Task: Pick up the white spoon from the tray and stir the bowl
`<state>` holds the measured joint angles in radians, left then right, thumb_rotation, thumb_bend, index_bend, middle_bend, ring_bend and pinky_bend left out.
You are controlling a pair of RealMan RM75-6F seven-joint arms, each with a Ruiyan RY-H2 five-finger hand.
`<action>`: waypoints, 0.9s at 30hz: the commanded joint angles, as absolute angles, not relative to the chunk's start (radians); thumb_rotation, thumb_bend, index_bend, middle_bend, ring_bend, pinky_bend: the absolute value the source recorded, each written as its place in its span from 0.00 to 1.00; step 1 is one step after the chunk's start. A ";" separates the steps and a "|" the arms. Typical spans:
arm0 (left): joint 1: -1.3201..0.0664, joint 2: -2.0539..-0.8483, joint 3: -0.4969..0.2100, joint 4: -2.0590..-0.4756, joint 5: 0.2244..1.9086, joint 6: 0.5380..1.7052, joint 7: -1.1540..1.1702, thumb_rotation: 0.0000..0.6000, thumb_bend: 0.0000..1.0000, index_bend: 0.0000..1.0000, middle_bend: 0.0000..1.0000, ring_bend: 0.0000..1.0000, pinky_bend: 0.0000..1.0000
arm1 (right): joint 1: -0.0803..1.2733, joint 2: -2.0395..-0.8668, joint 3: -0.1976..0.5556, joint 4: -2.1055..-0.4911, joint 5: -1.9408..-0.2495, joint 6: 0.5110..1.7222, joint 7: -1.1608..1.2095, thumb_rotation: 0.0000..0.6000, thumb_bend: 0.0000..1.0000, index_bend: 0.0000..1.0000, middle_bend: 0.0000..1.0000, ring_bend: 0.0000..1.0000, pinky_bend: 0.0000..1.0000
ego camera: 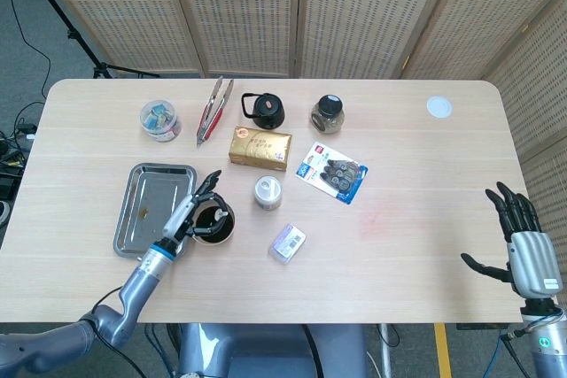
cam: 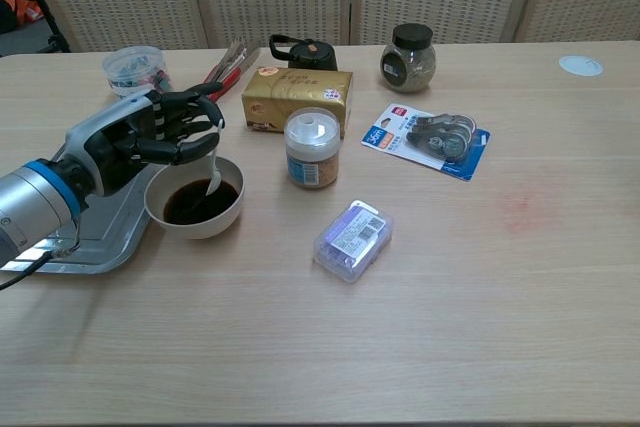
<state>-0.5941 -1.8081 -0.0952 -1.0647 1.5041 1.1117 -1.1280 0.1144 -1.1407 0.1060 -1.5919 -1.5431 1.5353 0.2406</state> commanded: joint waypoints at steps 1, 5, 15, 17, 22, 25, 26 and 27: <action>-0.587 -1.777 -0.083 -1.117 1.529 1.141 -1.119 1.00 0.45 0.65 0.00 0.00 0.00 | 0.114 -1.140 0.105 -1.593 -1.545 1.535 0.241 1.00 0.00 0.00 0.00 0.00 0.00; -0.589 -1.750 -0.080 -1.161 1.516 1.119 -1.083 1.00 0.45 0.65 0.00 0.00 0.00 | 0.114 -1.141 0.102 -1.597 -1.551 1.536 0.237 1.00 0.00 0.00 0.00 0.00 0.00; -0.610 -1.815 -0.090 -1.103 1.458 1.028 -1.003 1.00 0.43 0.64 0.00 0.00 0.00 | 0.114 -1.142 0.103 -1.595 -1.547 1.536 0.234 1.00 0.00 0.00 0.00 0.00 0.00; -0.608 -1.823 -0.089 -1.097 1.461 1.033 -1.004 1.00 0.41 0.52 0.00 0.00 0.00 | 0.114 -1.142 0.104 -1.595 -1.546 1.536 0.236 1.00 0.00 0.00 0.00 0.00 0.00; -0.605 -1.820 -0.084 -1.094 1.476 1.047 -1.004 1.00 0.25 0.15 0.00 0.00 0.00 | 0.114 -1.141 0.104 -1.594 -1.546 1.536 0.240 1.00 0.00 0.00 0.00 0.00 0.00; -0.600 -1.802 -0.079 -1.120 1.496 1.073 -1.010 1.00 0.16 0.10 0.00 0.00 0.00 | 0.114 -1.140 0.103 -1.595 -1.549 1.536 0.241 1.00 0.00 0.00 0.00 0.00 0.00; -0.597 -1.789 -0.076 -1.137 1.504 1.083 -1.009 1.00 0.15 0.10 0.00 0.00 0.00 | 0.114 -1.140 0.102 -1.596 -1.550 1.536 0.241 1.00 0.00 0.00 0.00 0.00 0.00; -0.595 -1.779 -0.075 -1.152 1.509 1.091 -1.006 1.00 0.14 0.10 0.00 0.00 0.00 | 0.114 -1.139 0.102 -1.597 -1.550 1.537 0.241 1.00 0.00 0.00 0.00 0.00 0.00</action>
